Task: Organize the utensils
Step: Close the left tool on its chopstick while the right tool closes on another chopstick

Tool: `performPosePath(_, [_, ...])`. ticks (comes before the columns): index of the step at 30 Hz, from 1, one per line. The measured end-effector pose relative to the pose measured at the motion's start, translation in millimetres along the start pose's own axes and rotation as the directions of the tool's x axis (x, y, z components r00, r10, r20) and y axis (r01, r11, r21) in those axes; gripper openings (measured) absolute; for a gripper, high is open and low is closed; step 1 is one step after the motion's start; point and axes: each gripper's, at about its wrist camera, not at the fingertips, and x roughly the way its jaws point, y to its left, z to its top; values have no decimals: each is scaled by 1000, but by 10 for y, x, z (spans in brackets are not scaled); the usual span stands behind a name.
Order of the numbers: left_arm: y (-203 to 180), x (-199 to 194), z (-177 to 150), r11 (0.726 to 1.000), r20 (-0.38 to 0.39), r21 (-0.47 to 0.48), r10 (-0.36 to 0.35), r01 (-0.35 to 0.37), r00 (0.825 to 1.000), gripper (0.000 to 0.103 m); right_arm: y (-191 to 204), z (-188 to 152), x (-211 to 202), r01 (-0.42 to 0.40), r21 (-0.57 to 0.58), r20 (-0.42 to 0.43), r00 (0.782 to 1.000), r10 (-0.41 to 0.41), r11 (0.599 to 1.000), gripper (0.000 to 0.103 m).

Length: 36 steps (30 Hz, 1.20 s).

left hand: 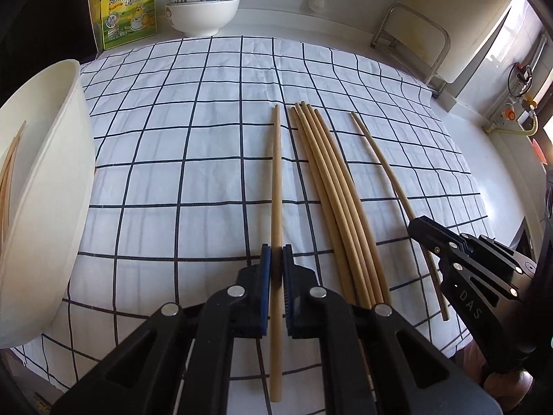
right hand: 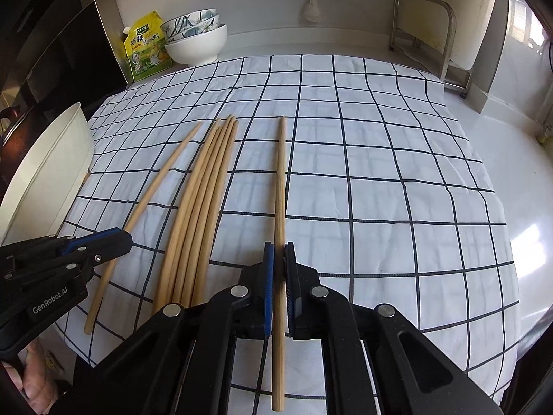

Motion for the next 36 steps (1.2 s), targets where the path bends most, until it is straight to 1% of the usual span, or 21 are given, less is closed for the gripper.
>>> performPosePath(8, [64, -199, -42, 999, 36, -18, -26, 26, 999, 8, 78, -22, -84, -15, -1, 13, 1000, 15, 1000, 6])
performPosePath(11, [75, -216, -53, 999, 37, -17, -28, 29, 999, 8, 89, -35, -80, -14, 0, 9, 1000, 14, 1000, 6])
performPosePath(16, [90, -86, -120, 1000, 2, -14, -10, 10, 1000, 8, 80, -69, -29, -5, -3, -6, 1000, 5, 1000, 6])
performPosePath(18, [86, -35, -142, 1000, -6, -5, 10, -10, 1000, 8, 75, -82, -3, 1, -5, -12, 1000, -1, 1000, 6])
performPosePath(24, [40, 9, -112, 999, 2, 27, 44, -44, 999, 8, 66, -103, 17, 8, -16, -10, 1000, -8, 1000, 6])
performPosePath(29, [-8, 56, -42, 997, 10, 47, 68, -68, 998, 15, 51, -109, 14, 0, -14, -6, 1000, 0, 1000, 6])
performPosePath(31, [-26, 77, -14, 996, 13, 55, 76, -76, 997, 22, 54, -110, 14, -2, -12, -5, 1000, 2, 1000, 6])
performPosePath(33, [-39, 93, 16, 995, 18, 60, 83, -84, 996, 25, 50, -110, 12, -7, -9, -4, 1000, 7, 1000, 6])
performPosePath(36, [-52, 131, 58, 991, 31, 71, 110, -112, 993, 25, 45, -106, 14, -10, -5, -3, 1000, 10, 1000, 6])
